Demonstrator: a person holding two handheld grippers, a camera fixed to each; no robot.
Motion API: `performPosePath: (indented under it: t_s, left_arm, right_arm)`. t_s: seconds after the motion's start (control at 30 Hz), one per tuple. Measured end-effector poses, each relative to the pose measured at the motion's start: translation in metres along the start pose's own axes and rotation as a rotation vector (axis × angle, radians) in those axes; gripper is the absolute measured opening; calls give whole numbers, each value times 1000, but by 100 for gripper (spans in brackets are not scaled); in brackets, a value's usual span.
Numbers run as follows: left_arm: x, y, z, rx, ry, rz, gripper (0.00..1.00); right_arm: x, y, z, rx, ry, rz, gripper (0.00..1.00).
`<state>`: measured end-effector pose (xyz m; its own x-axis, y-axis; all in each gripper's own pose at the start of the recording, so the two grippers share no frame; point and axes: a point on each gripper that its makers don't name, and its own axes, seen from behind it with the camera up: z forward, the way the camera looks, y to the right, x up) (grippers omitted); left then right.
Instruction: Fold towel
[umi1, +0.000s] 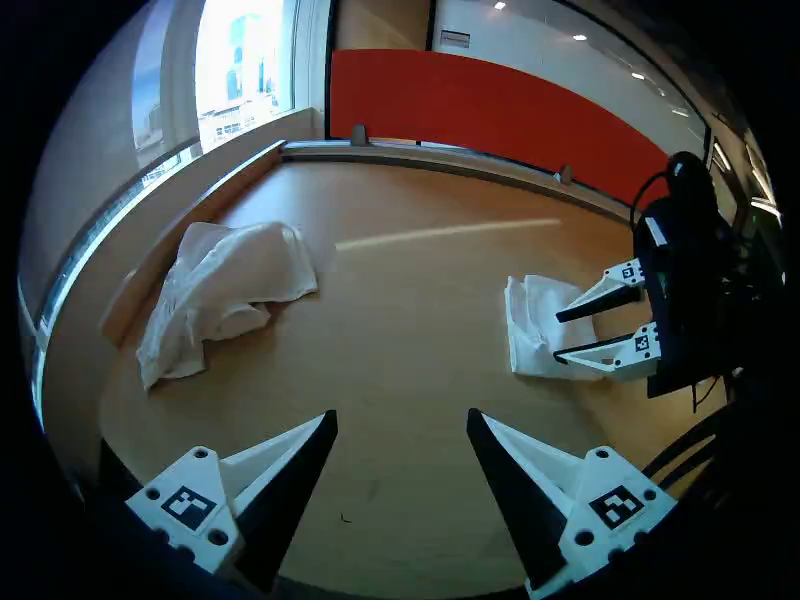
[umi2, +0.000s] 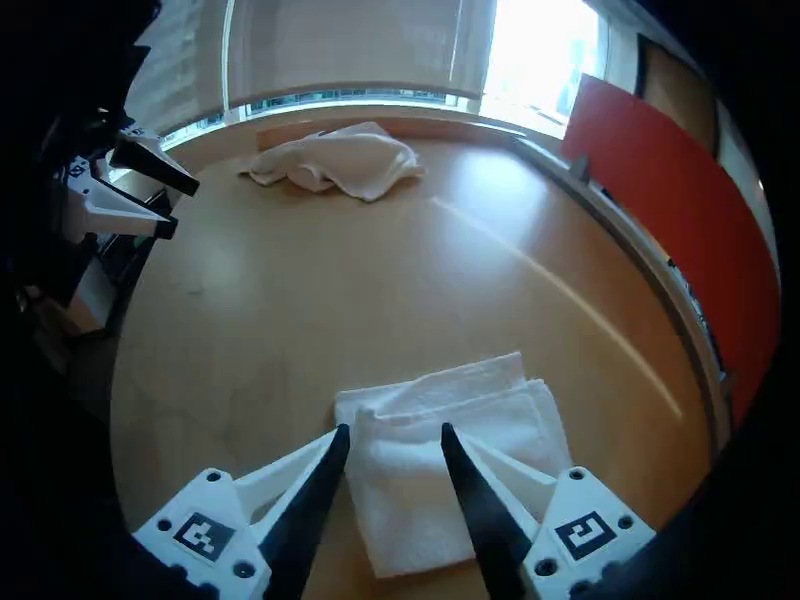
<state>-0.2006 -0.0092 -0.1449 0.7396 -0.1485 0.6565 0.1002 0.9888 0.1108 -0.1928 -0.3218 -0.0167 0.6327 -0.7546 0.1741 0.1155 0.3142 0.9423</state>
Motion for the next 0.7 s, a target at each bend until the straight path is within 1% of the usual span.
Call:
performPosePath:
  t_s: [0.2,0.37,0.7]
  left_arm:
    - [2,-1,1,1,2,0,96]
    - [3,-2,1,3,4,0,96]
    - [4,1,3,-3,5,2,97]
  right_arm:
    - [-12,2,-10,-22,-3,33,70]
    - [-27,3,-21,-48,-10,60,70]
    - [-56,1,-40,-98,-29,120,70]
